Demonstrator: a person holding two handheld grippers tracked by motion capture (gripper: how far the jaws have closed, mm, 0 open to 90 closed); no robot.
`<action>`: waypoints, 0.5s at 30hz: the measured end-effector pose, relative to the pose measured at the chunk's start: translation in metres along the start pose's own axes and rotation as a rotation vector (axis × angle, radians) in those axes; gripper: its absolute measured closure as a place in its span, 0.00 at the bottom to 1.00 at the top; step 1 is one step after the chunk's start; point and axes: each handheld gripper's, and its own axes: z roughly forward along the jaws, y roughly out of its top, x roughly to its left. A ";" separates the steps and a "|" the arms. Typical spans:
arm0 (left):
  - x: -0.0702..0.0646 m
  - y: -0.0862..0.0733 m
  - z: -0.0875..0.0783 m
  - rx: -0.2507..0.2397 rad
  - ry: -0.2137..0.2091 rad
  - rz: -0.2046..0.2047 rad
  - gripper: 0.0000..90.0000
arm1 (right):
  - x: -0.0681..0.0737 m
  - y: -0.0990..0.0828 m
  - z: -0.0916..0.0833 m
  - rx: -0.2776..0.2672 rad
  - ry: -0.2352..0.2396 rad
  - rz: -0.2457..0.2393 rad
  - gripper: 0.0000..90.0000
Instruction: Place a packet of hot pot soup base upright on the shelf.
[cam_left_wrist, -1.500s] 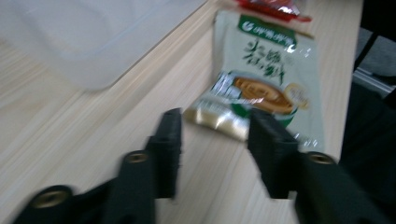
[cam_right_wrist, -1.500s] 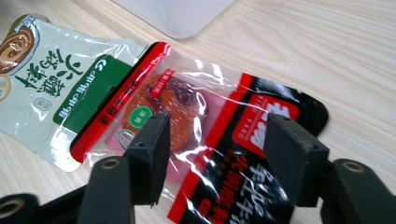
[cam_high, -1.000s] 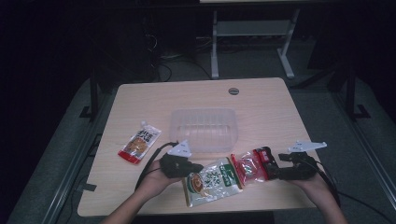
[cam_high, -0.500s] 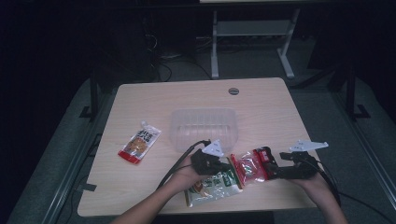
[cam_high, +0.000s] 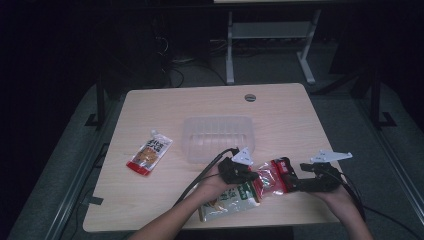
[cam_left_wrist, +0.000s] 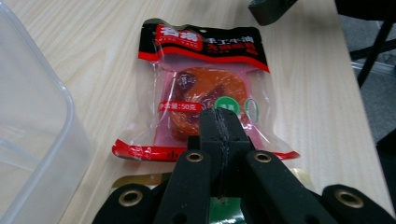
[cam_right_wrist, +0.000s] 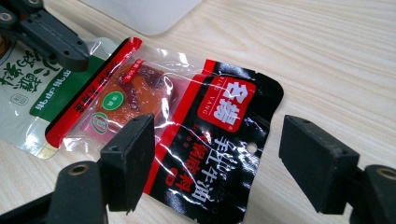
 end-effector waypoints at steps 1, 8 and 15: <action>0.000 -0.001 0.002 0.003 0.002 -0.002 1.00 | 0.000 0.000 0.000 0.000 0.000 0.000 0.29; 0.000 -0.006 0.010 0.051 0.017 0.007 1.00 | 0.000 0.001 -0.001 -0.010 0.004 0.011 0.28; 0.000 -0.007 0.013 0.071 0.017 0.015 1.00 | -0.003 0.002 -0.006 -0.027 0.002 0.029 0.26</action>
